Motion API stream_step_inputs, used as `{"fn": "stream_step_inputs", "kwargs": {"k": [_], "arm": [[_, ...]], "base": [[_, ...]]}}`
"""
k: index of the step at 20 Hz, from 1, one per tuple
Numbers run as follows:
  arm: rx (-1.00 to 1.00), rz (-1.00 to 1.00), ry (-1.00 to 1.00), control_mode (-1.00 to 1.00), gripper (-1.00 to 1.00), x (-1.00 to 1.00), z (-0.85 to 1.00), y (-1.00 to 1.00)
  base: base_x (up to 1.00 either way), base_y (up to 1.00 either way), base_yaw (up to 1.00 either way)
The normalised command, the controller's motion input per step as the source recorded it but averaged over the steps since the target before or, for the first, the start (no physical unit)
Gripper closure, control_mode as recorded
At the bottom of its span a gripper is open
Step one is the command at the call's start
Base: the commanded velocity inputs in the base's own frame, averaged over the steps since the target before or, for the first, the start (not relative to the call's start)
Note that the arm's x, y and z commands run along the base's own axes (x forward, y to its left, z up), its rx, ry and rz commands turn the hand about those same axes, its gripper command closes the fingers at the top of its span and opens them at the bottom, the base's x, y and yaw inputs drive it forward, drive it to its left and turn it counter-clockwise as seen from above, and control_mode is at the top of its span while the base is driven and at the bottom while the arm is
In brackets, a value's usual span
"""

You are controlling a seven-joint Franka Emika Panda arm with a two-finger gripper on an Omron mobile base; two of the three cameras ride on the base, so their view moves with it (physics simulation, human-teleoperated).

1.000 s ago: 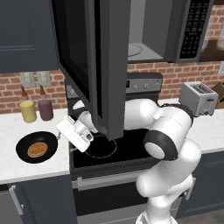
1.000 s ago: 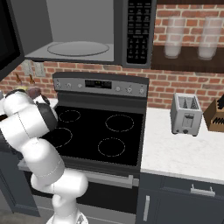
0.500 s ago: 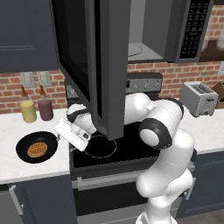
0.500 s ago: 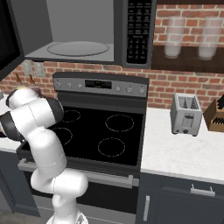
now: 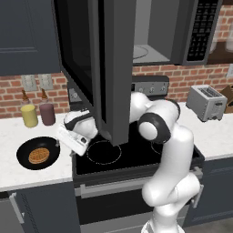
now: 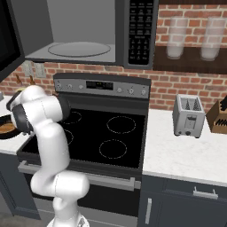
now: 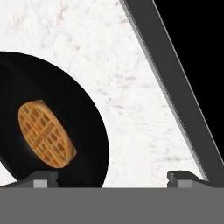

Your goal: Open the microwave, place the bowl with waffle inside the microwave, then close the microwave door and turn it on.

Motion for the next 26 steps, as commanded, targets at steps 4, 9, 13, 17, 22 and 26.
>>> {"fn": "stream_step_inputs", "kwargs": {"k": [4,9,13,17,22,26], "arm": [[-0.08,-0.03,0.05,-1.0,-1.0,0.31,-0.23,0.2],[-0.09,-0.02,0.06,-1.0,-1.0,0.27,-0.27,0.32],[-0.07,-0.02,0.03,-1.0,-1.0,0.24,-0.2,0.24],[-0.08,-0.01,0.03,-1.0,-1.0,0.22,-0.25,0.18],[-0.03,0.0,0.0,-1.0,1.0,0.08,-0.05,0.06],[0.0,0.0,0.0,-1.0,1.0,0.0,0.0,0.0]], "base": [[0.0,0.0,0.0],[0.0,0.0,0.0],[0.0,0.0,0.0],[0.0,0.0,0.0],[0.0,0.0,0.0],[0.0,0.0,0.0]]}}
